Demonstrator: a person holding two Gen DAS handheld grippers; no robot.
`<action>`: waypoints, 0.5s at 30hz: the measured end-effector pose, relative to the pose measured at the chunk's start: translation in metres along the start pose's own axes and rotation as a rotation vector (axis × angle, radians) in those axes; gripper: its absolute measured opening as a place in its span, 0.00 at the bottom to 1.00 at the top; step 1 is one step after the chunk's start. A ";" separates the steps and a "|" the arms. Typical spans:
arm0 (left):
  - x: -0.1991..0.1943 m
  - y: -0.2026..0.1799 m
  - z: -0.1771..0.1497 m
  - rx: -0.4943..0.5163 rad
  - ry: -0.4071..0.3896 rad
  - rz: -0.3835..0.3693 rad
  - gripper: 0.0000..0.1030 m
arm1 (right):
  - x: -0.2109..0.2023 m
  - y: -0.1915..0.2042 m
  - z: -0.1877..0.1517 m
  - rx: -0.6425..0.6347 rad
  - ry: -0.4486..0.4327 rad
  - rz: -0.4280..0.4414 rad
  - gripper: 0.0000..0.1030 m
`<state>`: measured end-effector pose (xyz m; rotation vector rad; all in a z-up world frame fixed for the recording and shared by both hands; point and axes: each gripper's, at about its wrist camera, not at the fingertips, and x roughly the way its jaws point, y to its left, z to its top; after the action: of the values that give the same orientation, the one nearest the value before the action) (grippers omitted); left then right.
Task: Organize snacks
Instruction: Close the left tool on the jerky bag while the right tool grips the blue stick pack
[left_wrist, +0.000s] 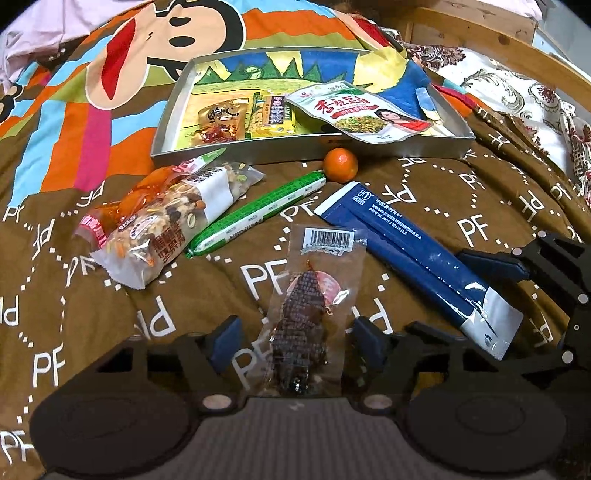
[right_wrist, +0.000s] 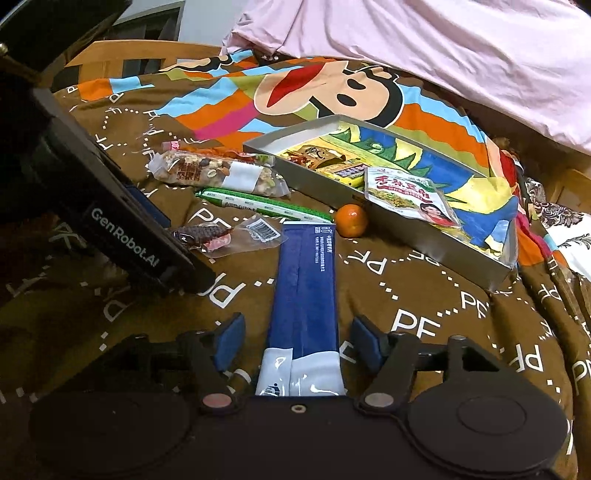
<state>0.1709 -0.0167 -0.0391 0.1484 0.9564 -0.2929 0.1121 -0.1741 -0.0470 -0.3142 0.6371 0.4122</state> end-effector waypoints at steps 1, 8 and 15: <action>-0.001 0.000 -0.001 0.004 0.001 0.001 0.57 | 0.000 0.000 0.000 -0.002 0.000 0.007 0.54; -0.008 -0.005 -0.006 0.031 0.007 -0.016 0.50 | -0.002 0.005 0.000 -0.018 0.004 0.015 0.39; -0.021 -0.009 -0.013 0.019 0.014 -0.043 0.49 | -0.010 0.020 -0.001 -0.144 -0.014 -0.047 0.36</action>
<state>0.1466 -0.0186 -0.0291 0.1478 0.9714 -0.3414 0.0949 -0.1595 -0.0448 -0.4623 0.5863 0.4153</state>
